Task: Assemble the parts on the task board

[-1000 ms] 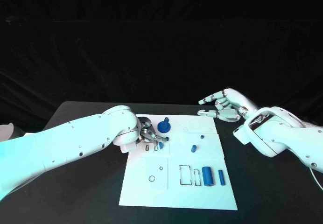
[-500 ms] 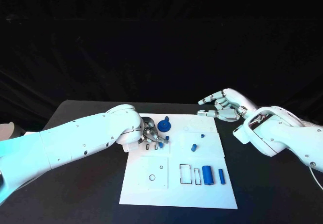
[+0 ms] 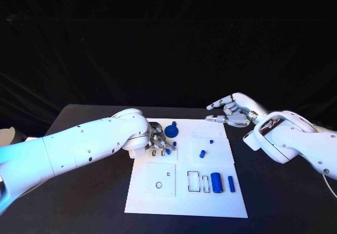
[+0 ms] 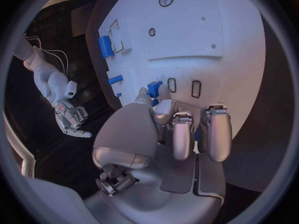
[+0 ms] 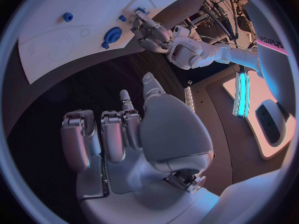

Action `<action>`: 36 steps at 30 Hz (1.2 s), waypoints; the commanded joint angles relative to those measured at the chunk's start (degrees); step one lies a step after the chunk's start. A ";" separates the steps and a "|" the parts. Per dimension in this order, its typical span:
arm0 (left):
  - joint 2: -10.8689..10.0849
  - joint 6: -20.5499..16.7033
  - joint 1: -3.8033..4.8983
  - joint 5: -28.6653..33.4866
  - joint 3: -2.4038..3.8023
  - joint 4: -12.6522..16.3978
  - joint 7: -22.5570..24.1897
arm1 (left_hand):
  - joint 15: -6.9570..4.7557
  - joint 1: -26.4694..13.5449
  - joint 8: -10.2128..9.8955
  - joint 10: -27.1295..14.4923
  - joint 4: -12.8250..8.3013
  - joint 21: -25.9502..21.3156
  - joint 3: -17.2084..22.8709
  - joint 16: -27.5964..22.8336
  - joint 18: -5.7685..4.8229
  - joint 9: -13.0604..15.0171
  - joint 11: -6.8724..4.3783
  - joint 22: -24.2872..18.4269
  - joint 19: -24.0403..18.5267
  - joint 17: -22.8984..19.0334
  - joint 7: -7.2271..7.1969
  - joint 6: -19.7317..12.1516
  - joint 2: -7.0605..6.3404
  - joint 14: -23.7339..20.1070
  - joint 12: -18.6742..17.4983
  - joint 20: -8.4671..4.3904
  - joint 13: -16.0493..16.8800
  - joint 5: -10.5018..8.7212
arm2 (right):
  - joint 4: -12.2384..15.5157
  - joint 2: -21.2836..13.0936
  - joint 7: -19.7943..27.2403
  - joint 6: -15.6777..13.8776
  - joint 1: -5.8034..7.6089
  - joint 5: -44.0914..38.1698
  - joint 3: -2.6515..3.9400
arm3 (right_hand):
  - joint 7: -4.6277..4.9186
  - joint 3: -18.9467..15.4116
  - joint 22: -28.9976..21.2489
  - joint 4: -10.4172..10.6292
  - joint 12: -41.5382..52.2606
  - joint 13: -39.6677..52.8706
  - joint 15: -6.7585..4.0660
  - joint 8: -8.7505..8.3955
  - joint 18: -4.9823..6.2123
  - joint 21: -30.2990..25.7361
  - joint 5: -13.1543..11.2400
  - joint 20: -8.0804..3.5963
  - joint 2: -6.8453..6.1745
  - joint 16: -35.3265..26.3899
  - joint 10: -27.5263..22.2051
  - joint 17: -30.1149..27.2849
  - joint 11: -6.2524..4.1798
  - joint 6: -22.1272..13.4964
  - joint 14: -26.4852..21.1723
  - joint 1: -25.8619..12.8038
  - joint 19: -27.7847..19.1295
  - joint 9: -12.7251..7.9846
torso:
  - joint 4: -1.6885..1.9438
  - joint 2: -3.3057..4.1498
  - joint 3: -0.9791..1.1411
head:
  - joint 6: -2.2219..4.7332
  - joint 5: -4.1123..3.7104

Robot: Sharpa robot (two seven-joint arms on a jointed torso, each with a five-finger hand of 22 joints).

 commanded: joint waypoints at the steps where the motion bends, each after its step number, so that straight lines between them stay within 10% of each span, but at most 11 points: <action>1: 0.09 0.49 -0.05 -0.42 -0.11 0.22 -0.05 | -0.55 5.86 -1.27 -0.54 -2.88 0.26 5.16 0.17 -0.99 -0.19 -0.73 7.24 2.92 15.09 -0.25 -1.50 0.95 6.03 -0.56 -0.68 -0.22 4.55 | -0.05 0.11 -0.10 1.00 -0.06 -0.57 -0.01 | -0.19 -0.19 11.06 0.04 -0.13 11.79 0.09 0.24 0.58 -0.26 0.41 0.04 0.41 -0.39 3.30 8.77 -0.04 0.24 4.49 -0.34 3.67 0.09 | 0.02 0.02 0.00 | -0.11 -0.01; 3: 0.04 0.44 -0.05 -0.42 -0.11 0.32 -0.04 | -0.41 7.07 -1.78 -0.88 -3.47 0.21 8.63 0.17 -0.99 -0.16 -0.45 7.19 2.88 15.09 0.14 -1.91 -0.80 6.03 -1.04 -0.70 -0.48 9.43 | -0.07 0.13 -0.11 1.04 -0.07 -0.57 -0.01 | -0.19 -0.19 11.06 0.04 -0.13 11.79 0.09 0.24 0.58 -0.26 0.41 0.04 0.41 -0.39 3.30 8.77 -0.04 0.24 4.49 -0.34 3.67 0.09 | 0.02 0.03 0.00 | -0.13 -0.05; 6: -0.13 0.25 -0.05 -0.26 -0.10 0.56 0.06 | -0.17 5.70 -1.99 -0.81 -2.83 0.10 20.10 0.17 -0.98 0.71 0.28 7.11 2.80 15.09 0.76 -2.05 -7.40 6.03 -1.75 -0.06 -1.00 14.69 | -0.13 0.16 -0.12 1.11 -0.09 -0.57 -0.02 | -0.19 -0.19 11.06 0.04 -0.13 11.79 0.09 0.24 0.58 -0.26 0.41 0.04 0.41 -0.39 3.30 8.77 -0.04 0.24 4.49 -0.34 3.67 0.09 | 0.00 0.02 -0.02 | -0.18 -0.09; 12: -0.94 -1.77 -0.06 1.47 -0.10 1.56 0.92 | 0.23 1.14 -0.76 -0.21 -3.88 -0.01 34.88 0.17 -0.94 3.00 0.25 7.08 2.76 15.09 0.87 -1.91 -12.89 6.03 -1.96 0.13 -1.33 14.95 | -0.20 -0.01 -0.20 1.27 -0.11 -0.57 -0.03 | -0.20 -0.20 11.10 0.01 -0.13 11.79 0.09 0.24 0.57 -0.24 0.54 0.03 0.48 -0.35 3.30 8.85 -0.05 0.26 4.51 -0.25 3.69 0.10 | 0.24 0.02 0.04 | -0.14 -0.02; 36: -5.21 -6.62 -0.36 -3.40 -0.25 7.10 0.84 | 0.17 -2.99 0.07 0.89 -6.93 0.52 40.64 0.17 -1.14 4.76 -0.01 8.17 3.21 15.09 0.76 -1.68 -14.89 6.03 -1.05 -0.03 -0.42 14.50 | -0.59 -0.01 -0.19 2.01 -0.11 -0.57 -0.05 | -0.20 -0.24 11.03 0.01 -0.25 11.73 0.08 0.24 0.59 -0.28 0.62 0.03 0.50 -0.40 3.25 8.75 -0.05 0.26 4.49 -0.22 3.65 0.10 | 0.12 0.10 0.03 | -0.18 0.78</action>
